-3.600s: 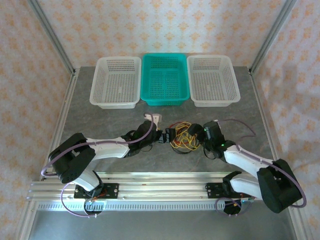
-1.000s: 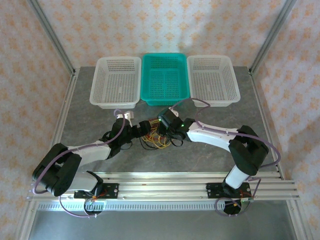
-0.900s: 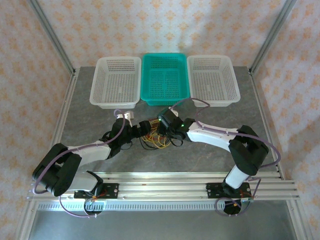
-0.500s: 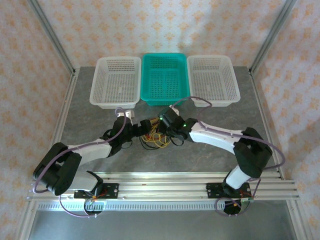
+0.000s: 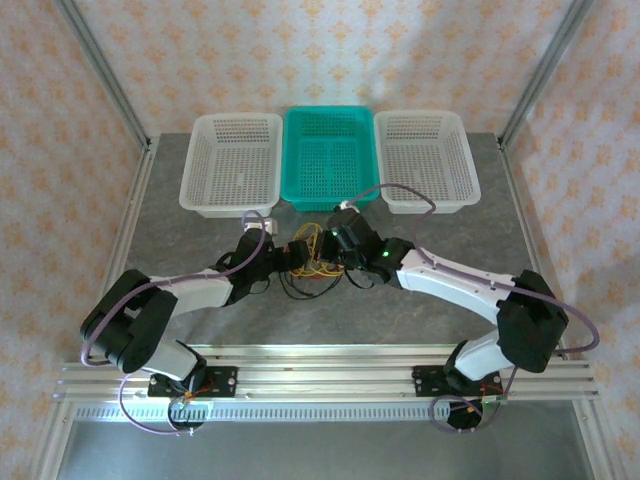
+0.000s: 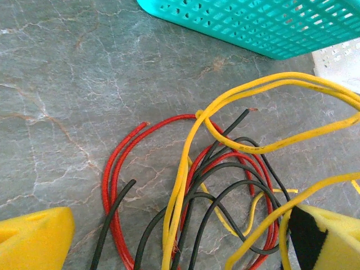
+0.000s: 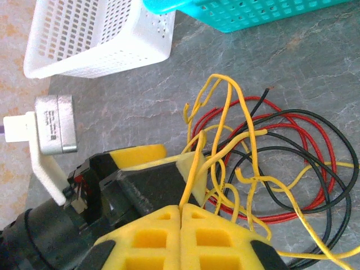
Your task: Untangle the cables
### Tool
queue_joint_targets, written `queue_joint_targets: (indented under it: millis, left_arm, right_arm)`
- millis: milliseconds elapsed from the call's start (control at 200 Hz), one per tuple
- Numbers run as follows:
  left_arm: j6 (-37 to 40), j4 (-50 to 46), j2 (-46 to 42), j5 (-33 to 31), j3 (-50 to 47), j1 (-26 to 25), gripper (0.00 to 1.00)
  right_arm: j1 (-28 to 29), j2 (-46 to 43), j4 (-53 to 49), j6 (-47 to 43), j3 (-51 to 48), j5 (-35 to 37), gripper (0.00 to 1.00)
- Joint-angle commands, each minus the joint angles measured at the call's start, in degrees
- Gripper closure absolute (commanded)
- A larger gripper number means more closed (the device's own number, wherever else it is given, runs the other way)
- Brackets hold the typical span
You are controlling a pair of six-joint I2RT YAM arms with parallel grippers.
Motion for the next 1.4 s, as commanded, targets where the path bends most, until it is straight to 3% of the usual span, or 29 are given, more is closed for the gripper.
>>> queue_joint_targets:
  millis: [0,581,1131,1392]
  left_arm:
    - [0.81,-0.04,0.67,-1.17,1.22,-0.46,0.01]
    - [-0.86,-3.94,5.45,-7.94,2.06,-0.84,0.02]
    - [-1.17,-6.07,7.64,-11.06,0.09,-0.84,0.02]
    - [-1.17,-6.16,7.78,-11.07,-0.79,-0.84,0.02]
  right_arm:
    - [0.33,-1.82,2.61,-2.62,-0.48,-0.82,1.00]
    - [0.31,-10.65,2.12,-6.31,-0.30,-0.55,1.00]
    - [-1.87,-19.48,-4.99,-9.33,1.39,8.53,1.00]
    - [-3.71,-22.18,-5.99,-10.59,1.66,9.57,1.00]
